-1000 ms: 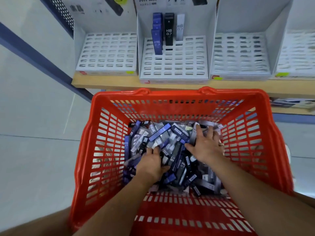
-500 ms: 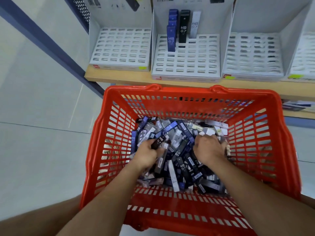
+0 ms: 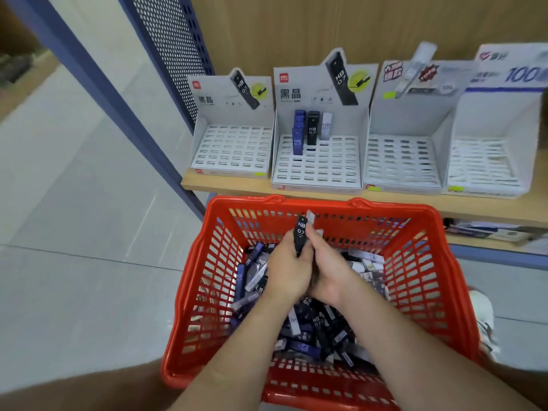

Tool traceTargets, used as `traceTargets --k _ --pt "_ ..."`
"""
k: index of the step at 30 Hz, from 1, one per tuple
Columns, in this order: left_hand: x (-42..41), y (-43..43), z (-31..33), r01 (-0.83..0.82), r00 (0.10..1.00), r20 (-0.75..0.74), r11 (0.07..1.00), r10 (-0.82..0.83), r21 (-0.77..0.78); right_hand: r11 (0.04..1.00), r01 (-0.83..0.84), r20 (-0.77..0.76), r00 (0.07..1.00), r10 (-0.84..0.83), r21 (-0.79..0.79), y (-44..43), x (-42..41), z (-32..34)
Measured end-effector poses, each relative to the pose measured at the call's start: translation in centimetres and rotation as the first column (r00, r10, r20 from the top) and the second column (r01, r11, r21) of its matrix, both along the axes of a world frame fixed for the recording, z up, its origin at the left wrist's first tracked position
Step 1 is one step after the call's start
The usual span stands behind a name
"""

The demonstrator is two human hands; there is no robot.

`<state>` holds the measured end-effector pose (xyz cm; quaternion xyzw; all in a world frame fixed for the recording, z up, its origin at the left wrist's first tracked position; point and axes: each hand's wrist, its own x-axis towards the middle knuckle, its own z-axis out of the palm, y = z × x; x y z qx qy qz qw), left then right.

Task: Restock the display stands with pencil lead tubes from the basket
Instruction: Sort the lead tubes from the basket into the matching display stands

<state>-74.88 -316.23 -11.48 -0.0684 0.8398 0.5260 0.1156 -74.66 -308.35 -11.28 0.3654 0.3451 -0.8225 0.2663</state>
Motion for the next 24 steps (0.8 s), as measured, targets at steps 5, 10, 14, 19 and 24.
traceTargets --k 5,10,14,19,24 --pt "1.4 -0.2 1.9 0.155 0.962 -0.107 0.824 -0.252 -0.545 1.000 -0.002 -0.064 0.998 0.002 -0.004 0.6 1.4 3.0" --pt "2.8 -0.5 4.6 0.111 0.983 -0.092 0.909 -0.161 -0.402 0.973 0.035 -0.191 0.982 0.009 0.227 0.2 2.0 5.0" --pt "2.7 -0.5 7.3 -0.202 0.979 0.035 0.942 0.200 0.268 0.931 0.068 -0.283 0.958 0.039 0.359 -0.2 2.1 6.9" --pt "1.1 -2.4 10.8 -0.246 0.969 0.146 0.749 0.199 0.615 0.961 0.005 -0.352 0.931 0.097 0.278 0.7 1.9 8.8" --pt "-2.1 -3.9 11.8 -0.129 0.987 -0.019 0.848 0.162 0.514 0.941 -0.100 -0.501 0.826 0.259 0.322 0.1 0.6 11.3"
